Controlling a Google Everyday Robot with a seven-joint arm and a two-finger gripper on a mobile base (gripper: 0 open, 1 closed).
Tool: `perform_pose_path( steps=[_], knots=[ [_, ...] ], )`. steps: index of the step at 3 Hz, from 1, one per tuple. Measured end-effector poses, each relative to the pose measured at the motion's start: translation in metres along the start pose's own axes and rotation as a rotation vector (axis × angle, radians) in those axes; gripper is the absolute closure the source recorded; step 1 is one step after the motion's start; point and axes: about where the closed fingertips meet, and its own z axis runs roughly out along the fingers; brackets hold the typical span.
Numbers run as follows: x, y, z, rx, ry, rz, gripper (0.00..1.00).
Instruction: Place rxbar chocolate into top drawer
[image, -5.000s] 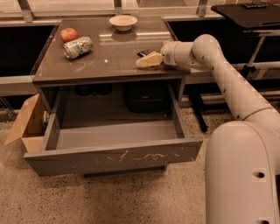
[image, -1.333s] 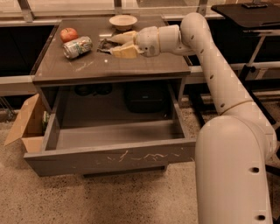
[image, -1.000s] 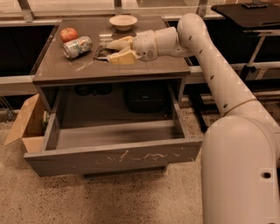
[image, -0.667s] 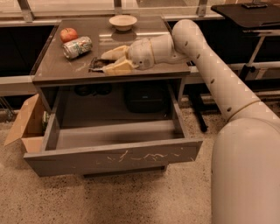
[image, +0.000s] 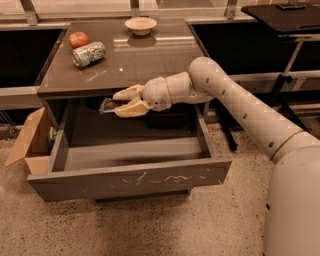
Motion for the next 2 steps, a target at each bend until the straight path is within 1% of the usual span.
perform_pose_path(
  steps=[1, 2],
  knots=[
    [0.0, 0.0, 0.0, 0.0, 0.0, 0.001, 1.0],
    [0.024, 0.002, 0.017, -0.033, 0.008, 0.054, 1.0]
  ],
)
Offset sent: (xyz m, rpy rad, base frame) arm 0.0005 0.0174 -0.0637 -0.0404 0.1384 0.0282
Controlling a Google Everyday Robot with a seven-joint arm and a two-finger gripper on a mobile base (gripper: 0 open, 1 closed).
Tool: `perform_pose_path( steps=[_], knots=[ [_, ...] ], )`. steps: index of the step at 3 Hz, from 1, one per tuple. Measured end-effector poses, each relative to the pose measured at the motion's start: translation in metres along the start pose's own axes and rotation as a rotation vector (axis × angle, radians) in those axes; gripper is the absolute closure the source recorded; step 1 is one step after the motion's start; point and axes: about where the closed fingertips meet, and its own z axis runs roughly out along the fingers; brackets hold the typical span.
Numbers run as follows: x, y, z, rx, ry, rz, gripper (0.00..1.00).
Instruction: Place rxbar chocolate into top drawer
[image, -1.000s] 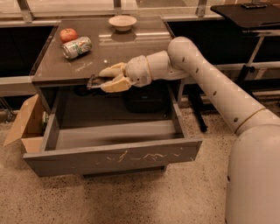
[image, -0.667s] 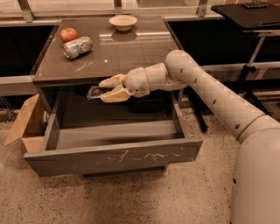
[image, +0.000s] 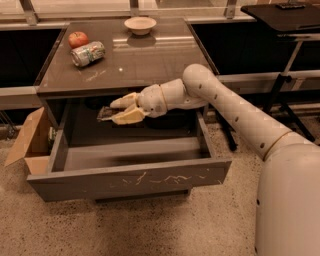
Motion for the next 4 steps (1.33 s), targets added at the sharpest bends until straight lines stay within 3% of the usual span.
perform_pose_path(
  steps=[1, 2, 3, 4],
  knots=[
    [0.031, 0.003, 0.016, -0.022, 0.013, 0.053, 1.0],
    [0.077, 0.006, 0.03, -0.039, 0.026, 0.128, 0.97],
    [0.099, 0.002, 0.036, -0.046, 0.037, 0.161, 0.75],
    [0.106, -0.001, 0.036, -0.04, 0.088, 0.168, 0.43]
  ],
)
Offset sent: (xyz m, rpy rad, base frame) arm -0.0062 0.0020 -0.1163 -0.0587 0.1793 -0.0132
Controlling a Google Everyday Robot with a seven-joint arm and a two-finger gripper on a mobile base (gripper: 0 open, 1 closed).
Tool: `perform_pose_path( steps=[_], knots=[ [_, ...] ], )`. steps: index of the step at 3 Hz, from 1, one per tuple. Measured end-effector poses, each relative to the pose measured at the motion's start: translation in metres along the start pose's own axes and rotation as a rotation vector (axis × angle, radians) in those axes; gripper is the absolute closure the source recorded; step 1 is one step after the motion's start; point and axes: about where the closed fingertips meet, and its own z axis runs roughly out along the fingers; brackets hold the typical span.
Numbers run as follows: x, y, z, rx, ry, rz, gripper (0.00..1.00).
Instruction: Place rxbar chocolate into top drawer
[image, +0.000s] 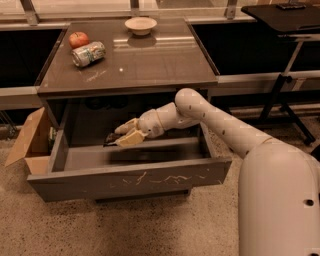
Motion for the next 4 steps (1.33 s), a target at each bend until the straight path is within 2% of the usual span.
perform_pose_path(
  steps=[2, 3, 4],
  knots=[
    [0.001, -0.001, -0.001, 0.006, 0.019, 0.003, 0.0],
    [-0.018, 0.014, -0.023, 0.051, -0.005, -0.035, 0.0],
    [-0.041, 0.038, -0.055, 0.116, -0.029, -0.084, 0.0]
  ],
)
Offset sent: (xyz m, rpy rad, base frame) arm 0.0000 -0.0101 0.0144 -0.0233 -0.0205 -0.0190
